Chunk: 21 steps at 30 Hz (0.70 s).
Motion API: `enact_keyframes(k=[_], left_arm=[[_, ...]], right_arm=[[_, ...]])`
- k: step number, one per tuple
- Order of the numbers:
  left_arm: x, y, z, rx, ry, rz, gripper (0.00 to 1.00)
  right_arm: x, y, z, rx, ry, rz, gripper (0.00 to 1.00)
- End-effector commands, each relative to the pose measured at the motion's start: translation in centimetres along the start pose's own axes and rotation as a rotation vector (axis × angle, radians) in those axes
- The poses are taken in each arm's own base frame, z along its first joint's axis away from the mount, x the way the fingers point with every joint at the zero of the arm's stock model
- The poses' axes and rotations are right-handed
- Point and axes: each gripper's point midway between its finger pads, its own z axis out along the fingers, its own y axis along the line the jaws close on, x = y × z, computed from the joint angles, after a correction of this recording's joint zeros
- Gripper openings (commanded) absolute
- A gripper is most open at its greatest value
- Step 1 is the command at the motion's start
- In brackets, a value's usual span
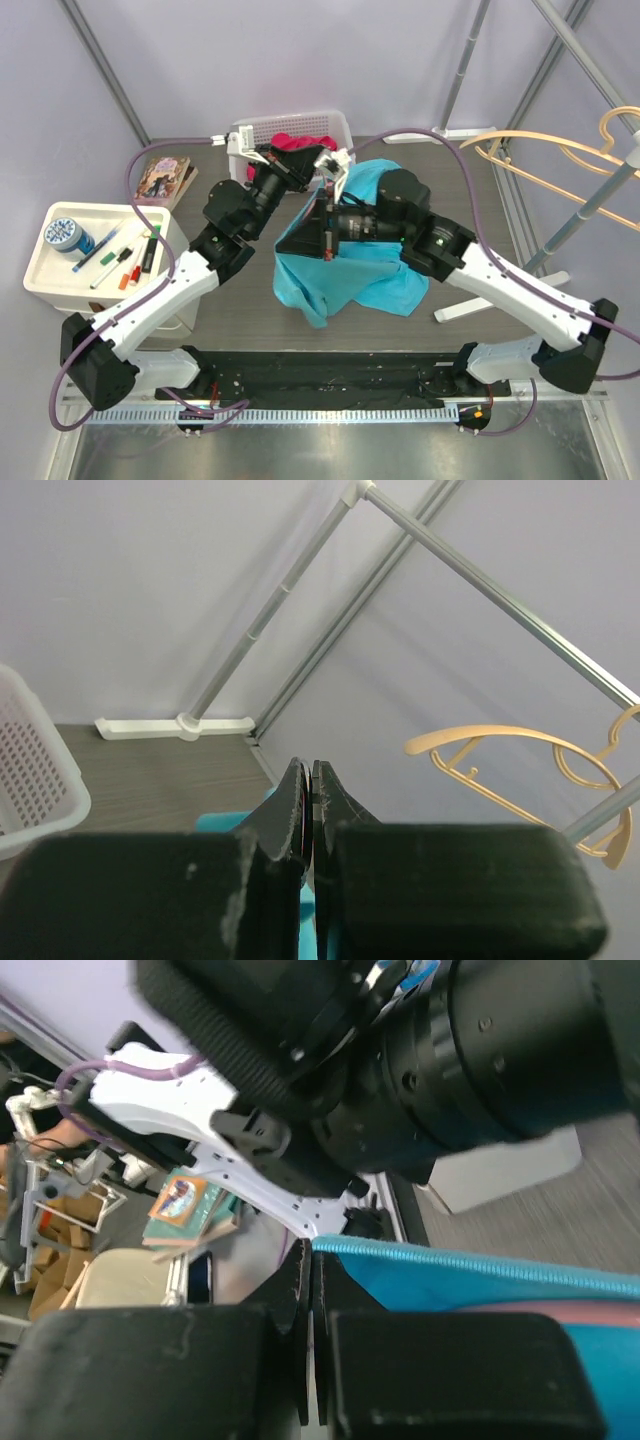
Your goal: Remove the t-shirt from the hanger
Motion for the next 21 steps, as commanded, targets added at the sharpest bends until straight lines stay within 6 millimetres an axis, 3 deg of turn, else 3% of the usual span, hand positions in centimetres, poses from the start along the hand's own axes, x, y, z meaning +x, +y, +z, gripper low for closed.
enact_keyframes(k=[1, 3, 5, 7, 8, 9, 11, 17, 20, 21], left_arm=[[-5.6, -3.4, 0.4, 0.098, -0.204, -0.002, 0.00], [-6.2, -3.7, 0.4, 0.098, -0.209, 0.019, 0.00], [-6.7, -4.0, 0.3, 0.098, -0.211, 0.029, 0.00], [-7.1, -4.1, 0.3, 0.095, -0.221, 0.028, 0.00], [-7.2, -4.1, 0.3, 0.092, -0.227, 0.026, 0.00], [-7.4, -4.2, 0.2, 0.095, -0.235, 0.016, 0.00], [-7.6, -4.0, 0.3, 0.088, -0.249, 0.009, 0.00], [-8.4, -3.4, 0.4, 0.049, -0.295, -0.021, 0.00], [-8.8, -3.2, 0.6, 0.029, -0.306, -0.048, 0.00], [-8.9, -3.3, 0.7, 0.028, -0.311, -0.056, 0.00]], right_arm=[[2.4, -0.2, 2.4, 0.111, 0.114, -0.022, 0.01], [4.8, -0.8, 2.1, 0.115, 0.152, -0.004, 0.02], [5.4, -0.4, 1.4, 0.097, 0.138, 0.001, 0.04], [7.1, -0.8, 1.1, 0.110, 0.173, 0.002, 0.21], [7.5, -1.1, 0.7, 0.141, 0.178, -0.006, 0.40], [8.0, -1.4, 0.4, 0.158, 0.188, -0.012, 0.48], [7.4, -1.0, -0.8, 0.178, 0.148, -0.034, 0.64], [6.3, -0.1, -4.2, 0.205, 0.047, -0.041, 0.73], [6.9, -0.6, -5.7, 0.225, -0.004, -0.052, 0.76], [8.4, -1.9, -5.8, 0.249, 0.013, -0.050, 0.77]])
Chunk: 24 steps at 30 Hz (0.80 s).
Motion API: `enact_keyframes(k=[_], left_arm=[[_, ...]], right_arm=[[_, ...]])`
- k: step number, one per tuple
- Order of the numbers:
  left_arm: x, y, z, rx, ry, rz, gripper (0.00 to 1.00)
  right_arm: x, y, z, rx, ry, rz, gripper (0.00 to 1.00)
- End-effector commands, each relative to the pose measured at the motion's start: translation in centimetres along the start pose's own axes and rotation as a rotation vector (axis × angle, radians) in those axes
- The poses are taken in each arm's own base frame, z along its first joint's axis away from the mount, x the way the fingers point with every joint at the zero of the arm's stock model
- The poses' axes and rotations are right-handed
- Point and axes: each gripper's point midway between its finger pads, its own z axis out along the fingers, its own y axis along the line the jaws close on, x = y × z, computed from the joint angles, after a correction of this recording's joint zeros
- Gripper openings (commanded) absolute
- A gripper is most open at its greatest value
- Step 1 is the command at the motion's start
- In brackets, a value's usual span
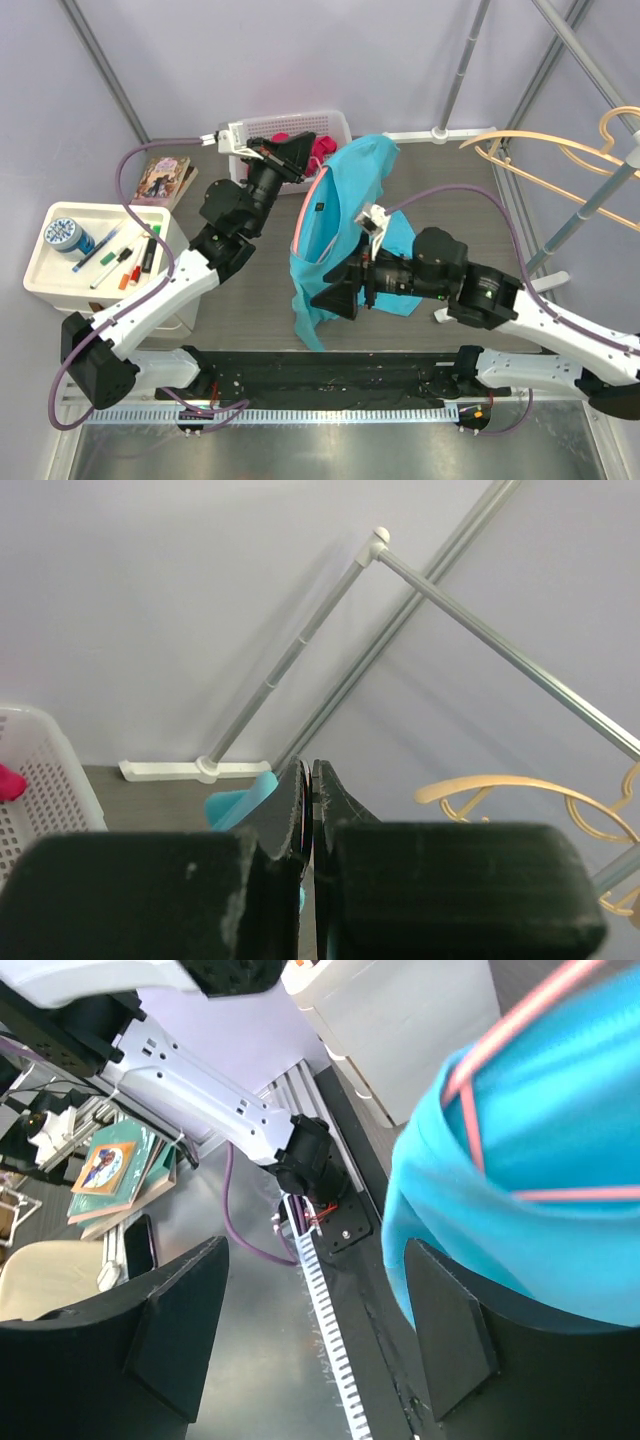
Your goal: Remove the t-shirt from the hanger
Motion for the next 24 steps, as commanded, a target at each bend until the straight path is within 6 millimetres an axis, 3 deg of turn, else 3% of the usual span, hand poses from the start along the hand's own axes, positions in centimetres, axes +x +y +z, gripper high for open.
enact_keyframes(k=[1, 2, 6, 12, 15, 16, 17, 18, 19, 20, 21, 22, 23, 24], left_arm=[[-6.8, -3.2, 0.7, 0.054, -0.207, -0.103, 0.00], [-6.8, -3.3, 0.8, 0.051, -0.209, -0.118, 0.00], [-7.1, -3.3, 1.4, 0.035, -0.217, -0.152, 0.00], [-7.2, -3.4, 1.6, 0.027, -0.221, -0.207, 0.00], [-7.5, -3.1, 1.5, 0.011, -0.236, -0.210, 0.00], [-7.6, -3.1, 1.5, 0.011, -0.242, -0.208, 0.00], [-7.8, -3.0, 1.6, 0.004, -0.249, -0.203, 0.00], [-8.4, -3.0, 1.6, -0.004, -0.272, -0.196, 0.00], [-8.5, -2.7, 1.9, -0.018, -0.283, -0.190, 0.00], [-9.1, -2.7, 1.9, -0.026, -0.310, -0.188, 0.00], [-10.0, -2.7, 2.0, -0.035, -0.339, -0.176, 0.00], [-10.3, -2.0, 2.2, -0.074, -0.364, -0.166, 0.00], [-10.9, -2.1, 2.3, -0.078, -0.387, -0.153, 0.00], [-11.8, -2.4, 2.5, -0.079, -0.413, -0.138, 0.00]], right_arm=[[1.6, -2.0, -0.7, 0.057, -0.056, -0.010, 0.77], [2.9, -3.0, -0.1, 0.064, -0.048, -0.014, 0.77], [5.4, -4.8, 1.6, 0.079, -0.051, -0.045, 0.78], [4.7, -6.0, 4.0, 0.116, -0.148, -0.079, 0.76], [4.5, -6.7, 4.4, 0.164, -0.155, -0.071, 0.51], [4.7, -6.8, 4.5, 0.171, -0.155, -0.065, 0.30], [5.4, -7.1, 4.4, 0.180, -0.151, -0.058, 0.21], [5.9, -7.0, 4.3, 0.176, -0.149, -0.054, 0.03], [6.1, -6.5, 4.3, 0.153, -0.165, -0.036, 0.01], [8.0, -7.1, 4.3, 0.155, -0.142, -0.025, 0.01], [8.7, -7.1, 4.2, 0.148, -0.147, -0.017, 0.01], [9.2, -6.8, 4.2, 0.134, -0.160, -0.012, 0.01], [11.2, -6.4, 4.2, 0.121, -0.128, -0.023, 0.01], [11.8, -5.7, 4.1, 0.104, -0.126, -0.038, 0.01]])
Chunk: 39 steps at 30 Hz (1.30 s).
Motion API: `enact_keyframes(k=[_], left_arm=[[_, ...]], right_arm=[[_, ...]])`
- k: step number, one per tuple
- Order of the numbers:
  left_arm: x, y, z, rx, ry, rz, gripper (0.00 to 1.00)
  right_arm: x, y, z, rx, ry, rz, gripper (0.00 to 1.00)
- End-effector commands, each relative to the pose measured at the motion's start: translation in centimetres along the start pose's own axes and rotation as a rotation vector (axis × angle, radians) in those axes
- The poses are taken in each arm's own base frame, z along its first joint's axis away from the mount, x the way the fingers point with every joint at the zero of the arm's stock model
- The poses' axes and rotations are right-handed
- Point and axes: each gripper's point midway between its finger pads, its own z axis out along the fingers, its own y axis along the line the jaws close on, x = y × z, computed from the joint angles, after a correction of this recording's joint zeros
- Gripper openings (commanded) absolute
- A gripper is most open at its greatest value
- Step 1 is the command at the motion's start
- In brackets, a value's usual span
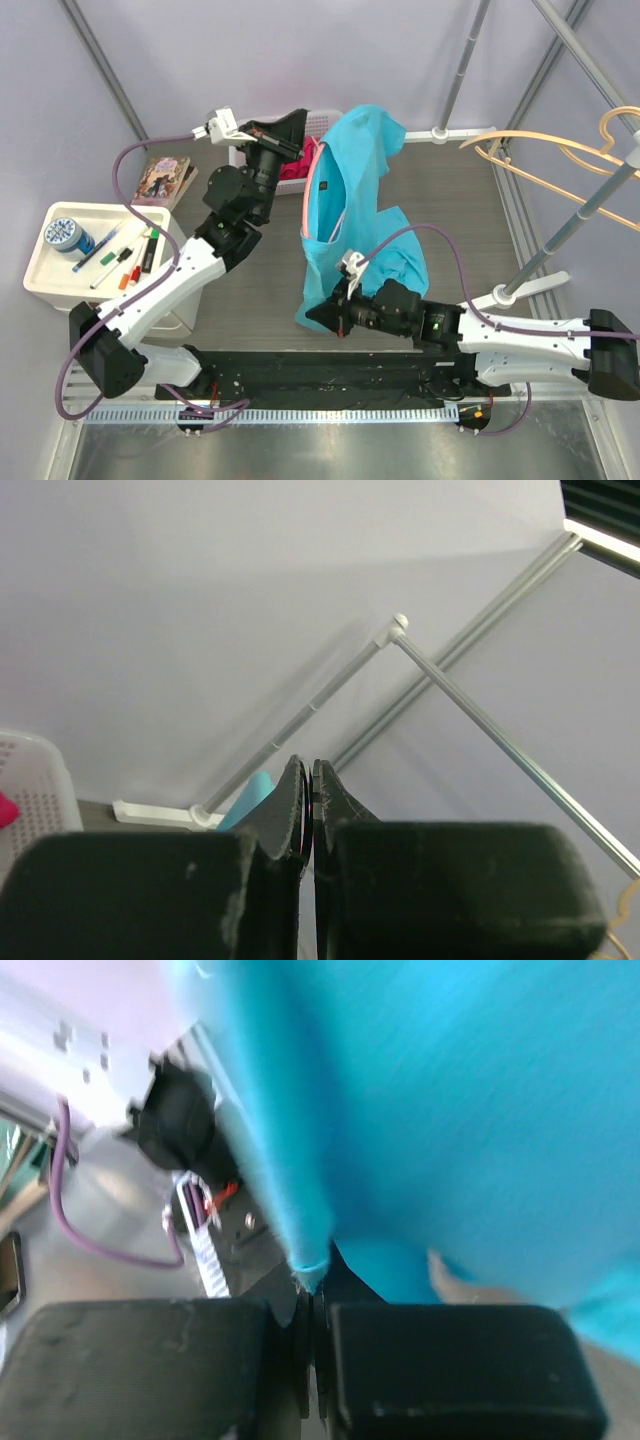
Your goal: Remove the t-shirt from the hanger
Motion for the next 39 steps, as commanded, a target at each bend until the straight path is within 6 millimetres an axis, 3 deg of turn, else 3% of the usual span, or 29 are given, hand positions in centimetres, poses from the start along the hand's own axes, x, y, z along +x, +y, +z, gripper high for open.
enact_keyframes(k=[1, 3, 5, 10, 13, 15, 18, 20, 21, 22, 24, 25, 26, 29, 31, 32, 33, 34, 36, 37, 39], left_arm=[[-8.5, -3.4, 1.3, 0.016, -0.284, -0.003, 0.00], [-8.7, -3.4, 2.2, -0.004, -0.309, 0.066, 0.00], [-8.4, -2.5, 3.1, -0.048, -0.321, 0.187, 0.00], [-8.9, -0.5, 3.0, -0.122, -0.348, 0.208, 0.00], [-9.2, -0.1, 2.8, -0.154, -0.338, 0.204, 0.00], [-9.6, -0.5, 2.5, -0.146, -0.330, 0.182, 0.00], [-10.5, -0.3, 2.3, -0.156, -0.368, 0.178, 0.00], [-10.3, -0.5, 2.4, -0.150, -0.326, 0.183, 0.00], [-10.5, -1.6, 2.2, -0.103, -0.302, 0.171, 0.00], [-9.5, -1.3, 1.9, -0.098, -0.256, 0.179, 0.00], [-9.1, -2.1, 1.0, -0.049, -0.210, 0.146, 0.00], [-8.5, -2.3, -0.1, -0.021, -0.149, 0.152, 0.00], [-7.9, -2.1, -0.6, -0.015, -0.113, 0.147, 0.00], [-6.5, -1.6, -3.3, 0.001, 0.005, 0.126, 0.00], [-4.8, -0.8, -5.1, 0.011, 0.083, 0.116, 0.00], [-5.8, -1.3, -6.3, 0.033, 0.078, 0.103, 0.00], [-5.0, -0.6, -7.1, 0.022, 0.114, 0.108, 0.00], [-5.6, -1.2, -8.1, 0.049, 0.126, 0.100, 0.00], [-4.8, -0.5, -9.4, 0.034, 0.190, 0.129, 0.00], [-5.4, -0.9, -10.3, 0.053, 0.195, 0.133, 0.00], [-5.3, -0.1, -11.4, 0.035, 0.217, 0.154, 0.00]], right_arm=[[2.3, 1.9, -0.7, -0.047, -0.043, -0.013, 0.01], [3.4, 3.0, -1.2, -0.057, -0.032, -0.038, 0.01], [4.9, 2.3, -1.6, -0.004, 0.005, -0.021, 0.01], [6.6, -2.6, -3.7, 0.185, -0.034, 0.070, 0.01], [6.4, -5.4, -5.1, 0.314, -0.105, 0.157, 0.01], [6.2, -5.8, -5.6, 0.332, -0.119, 0.164, 0.01], [6.1, -4.5, -5.4, 0.255, -0.099, 0.127, 0.01], [5.3, -5.3, -5.7, 0.302, -0.141, 0.162, 0.01], [5.2, -5.6, -5.8, 0.326, -0.142, 0.160, 0.01], [3.9, -5.4, -5.7, 0.339, -0.163, 0.158, 0.01], [4.0, -7.2, -5.6, 0.457, -0.108, 0.109, 0.01], [1.9, -6.7, -5.3, 0.466, -0.119, 0.116, 0.01], [1.2, -8.4, -4.9, 0.507, -0.088, 0.131, 0.01], [-0.2, -11.0, -3.8, 0.552, -0.012, 0.127, 0.01], [-1.6, -11.3, -3.3, 0.563, -0.005, 0.095, 0.01], [-2.0, -11.3, -3.3, 0.566, 0.000, 0.067, 0.01], [-2.6, -11.0, -3.1, 0.560, 0.004, 0.059, 0.01], [-2.7, -10.9, -3.1, 0.557, 0.009, 0.047, 0.07], [-2.7, -10.7, -3.0, 0.547, 0.023, 0.050, 0.21], [-2.5, -10.6, -3.0, 0.542, 0.033, 0.050, 0.39], [-1.9, -10.5, -3.3, 0.541, 0.056, 0.050, 0.55]])
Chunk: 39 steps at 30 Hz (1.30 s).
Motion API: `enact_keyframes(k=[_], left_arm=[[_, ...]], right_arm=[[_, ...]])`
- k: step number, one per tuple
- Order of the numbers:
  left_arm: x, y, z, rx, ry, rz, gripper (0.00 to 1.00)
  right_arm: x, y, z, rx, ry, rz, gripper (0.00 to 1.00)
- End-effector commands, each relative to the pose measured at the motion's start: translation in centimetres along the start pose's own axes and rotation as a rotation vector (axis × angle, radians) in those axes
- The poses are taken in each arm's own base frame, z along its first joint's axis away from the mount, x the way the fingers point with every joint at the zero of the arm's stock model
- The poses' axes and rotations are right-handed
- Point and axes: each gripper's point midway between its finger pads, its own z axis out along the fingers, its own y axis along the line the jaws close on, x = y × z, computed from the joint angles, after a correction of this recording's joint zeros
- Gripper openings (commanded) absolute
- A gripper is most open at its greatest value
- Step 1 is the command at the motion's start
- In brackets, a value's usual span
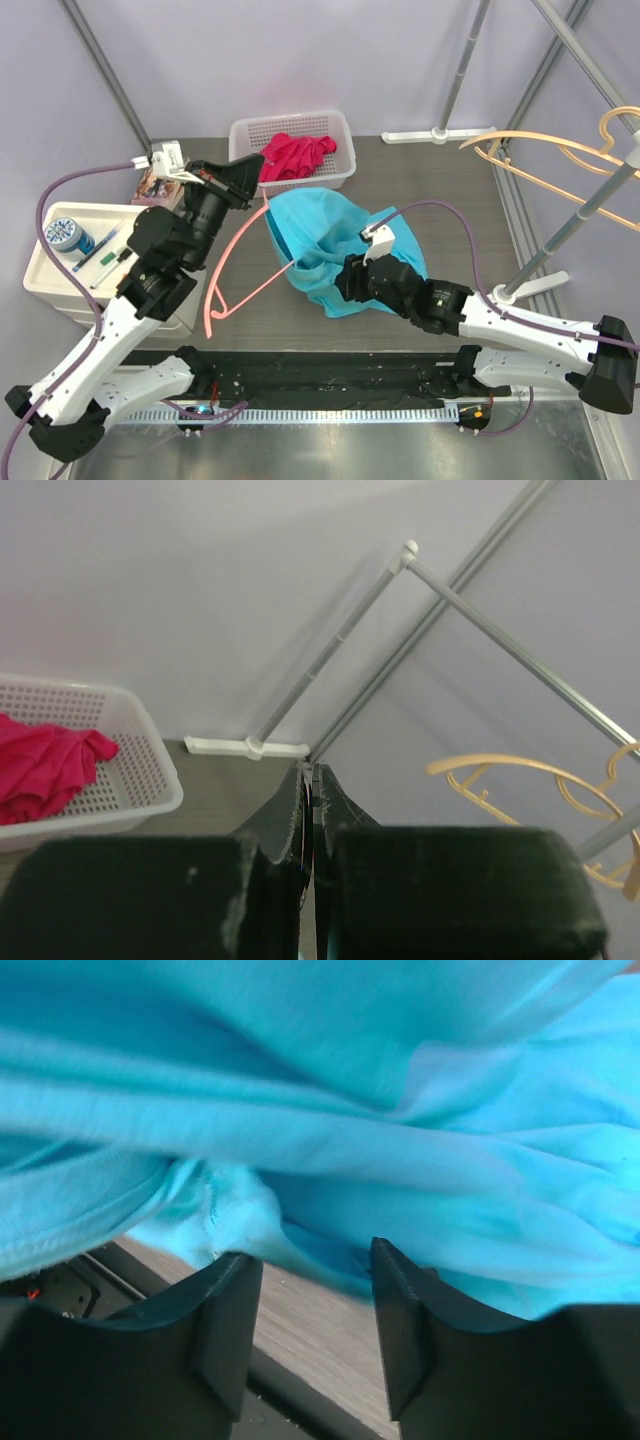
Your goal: Remove the t-shirt from the hanger
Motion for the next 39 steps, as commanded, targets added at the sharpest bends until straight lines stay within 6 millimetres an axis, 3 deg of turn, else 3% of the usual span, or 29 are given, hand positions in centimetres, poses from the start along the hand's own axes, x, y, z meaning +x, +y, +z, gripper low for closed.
enact_keyframes(k=[1, 3, 5, 11, 16, 20, 24, 30, 39], left_arm=[[-0.1, 0.0, -3.0, 0.026, 0.054, 0.011, 0.00], [0.2, 1.1, -4.0, -0.009, 0.074, 0.038, 0.00], [-0.8, 1.7, -5.1, -0.030, 0.051, 0.060, 0.00], [-2.9, 1.7, -6.6, -0.054, 0.047, 0.105, 0.00], [-2.4, 1.2, -6.5, -0.040, 0.082, 0.100, 0.00], [-2.4, 0.8, -6.4, -0.023, 0.087, 0.088, 0.00], [-2.2, 0.6, -6.0, -0.019, 0.094, 0.090, 0.00], [-2.0, -0.2, -5.7, 0.019, 0.105, 0.085, 0.00], [-2.1, -0.5, -6.5, 0.038, 0.108, 0.066, 0.00]], right_arm=[[0.0, 0.4, -0.9, -0.026, 0.036, -0.041, 0.58], [-0.2, 0.1, -1.4, -0.024, 0.023, -0.041, 0.62], [-0.5, 0.0, -1.9, -0.034, 0.010, -0.059, 0.64], [-3.2, 1.4, -3.0, -0.119, -0.081, -0.114, 0.68], [-6.1, 3.6, -1.7, -0.179, -0.127, -0.155, 0.70], [-7.4, 3.9, 0.8, -0.193, -0.120, -0.179, 0.70], [-9.2, 4.5, 1.9, -0.275, -0.177, -0.202, 0.70], [-6.9, 6.4, 3.2, -0.439, -0.157, -0.343, 0.72], [-3.9, 6.0, 4.6, -0.497, -0.166, -0.394, 0.72]])
